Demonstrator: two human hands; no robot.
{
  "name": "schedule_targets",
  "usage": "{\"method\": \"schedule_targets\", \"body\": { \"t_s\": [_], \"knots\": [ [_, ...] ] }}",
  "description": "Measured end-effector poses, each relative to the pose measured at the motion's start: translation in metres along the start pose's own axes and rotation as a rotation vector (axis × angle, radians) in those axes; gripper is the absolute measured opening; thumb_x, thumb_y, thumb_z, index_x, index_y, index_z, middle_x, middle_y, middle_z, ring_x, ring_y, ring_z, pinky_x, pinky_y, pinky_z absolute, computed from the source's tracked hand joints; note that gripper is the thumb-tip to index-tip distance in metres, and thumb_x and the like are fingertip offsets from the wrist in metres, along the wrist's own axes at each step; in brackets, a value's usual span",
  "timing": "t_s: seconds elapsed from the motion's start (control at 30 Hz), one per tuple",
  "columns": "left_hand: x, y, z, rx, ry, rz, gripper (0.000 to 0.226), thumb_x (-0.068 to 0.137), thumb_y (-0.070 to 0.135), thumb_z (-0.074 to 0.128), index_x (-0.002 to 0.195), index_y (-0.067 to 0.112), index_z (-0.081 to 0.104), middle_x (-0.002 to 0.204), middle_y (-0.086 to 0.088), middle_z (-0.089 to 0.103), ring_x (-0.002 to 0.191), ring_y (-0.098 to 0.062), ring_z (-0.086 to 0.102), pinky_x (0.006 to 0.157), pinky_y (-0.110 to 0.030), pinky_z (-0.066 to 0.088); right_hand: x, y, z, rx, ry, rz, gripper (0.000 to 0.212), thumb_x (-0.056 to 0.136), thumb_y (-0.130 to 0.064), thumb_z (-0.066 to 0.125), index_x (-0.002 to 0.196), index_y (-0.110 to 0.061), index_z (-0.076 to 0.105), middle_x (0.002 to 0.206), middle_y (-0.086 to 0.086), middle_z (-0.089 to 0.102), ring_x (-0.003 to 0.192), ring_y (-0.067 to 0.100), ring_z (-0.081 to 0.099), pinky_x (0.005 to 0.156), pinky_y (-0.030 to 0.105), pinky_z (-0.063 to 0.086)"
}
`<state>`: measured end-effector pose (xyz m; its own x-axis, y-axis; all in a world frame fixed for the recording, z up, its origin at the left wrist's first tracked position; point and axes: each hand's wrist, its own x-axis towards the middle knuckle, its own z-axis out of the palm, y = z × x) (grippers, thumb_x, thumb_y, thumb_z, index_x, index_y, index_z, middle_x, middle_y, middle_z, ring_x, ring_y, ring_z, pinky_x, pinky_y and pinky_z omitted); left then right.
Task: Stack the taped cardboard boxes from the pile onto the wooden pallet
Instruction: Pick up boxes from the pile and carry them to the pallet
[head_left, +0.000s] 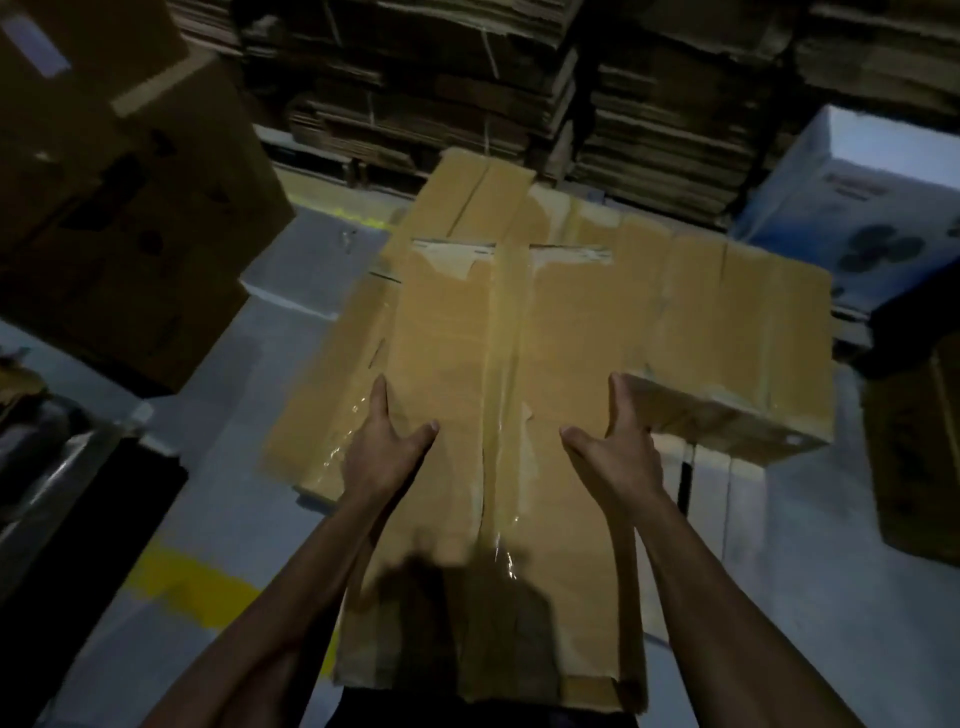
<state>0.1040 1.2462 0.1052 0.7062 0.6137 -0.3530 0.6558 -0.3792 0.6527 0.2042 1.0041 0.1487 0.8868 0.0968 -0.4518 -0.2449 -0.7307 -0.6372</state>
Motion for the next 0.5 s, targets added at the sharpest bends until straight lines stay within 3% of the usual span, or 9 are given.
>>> {"method": "schedule_targets", "body": {
  "t_s": [0.27,0.5],
  "knots": [
    [0.045,-0.049,0.027,0.026,-0.176,-0.013,0.097,0.083,0.054,0.067,0.154,0.037,0.002,0.152,-0.003,0.042,0.130,-0.036,0.048,0.106,-0.048,0.041,0.005,0.029,0.060,0.033,0.045,0.164,0.091,0.090,-0.047,0.066,0.155,-0.046,0.003,0.152,0.002,0.043,0.130,0.035,0.047,0.101,0.043,0.038],
    [0.079,-0.101,0.082,-0.031,-0.310,-0.060,0.104,0.076,0.053,0.073,0.155,0.027,0.010,0.146,-0.006,0.048,0.128,-0.036,0.049,0.108,-0.046,0.039,0.040,0.090,0.111,0.025,0.073,0.218,0.090,0.090,-0.049,0.065,0.155,-0.047,0.003,0.149,0.002,0.047,0.124,0.034,0.054,0.098,0.042,0.041]
  ]
}}
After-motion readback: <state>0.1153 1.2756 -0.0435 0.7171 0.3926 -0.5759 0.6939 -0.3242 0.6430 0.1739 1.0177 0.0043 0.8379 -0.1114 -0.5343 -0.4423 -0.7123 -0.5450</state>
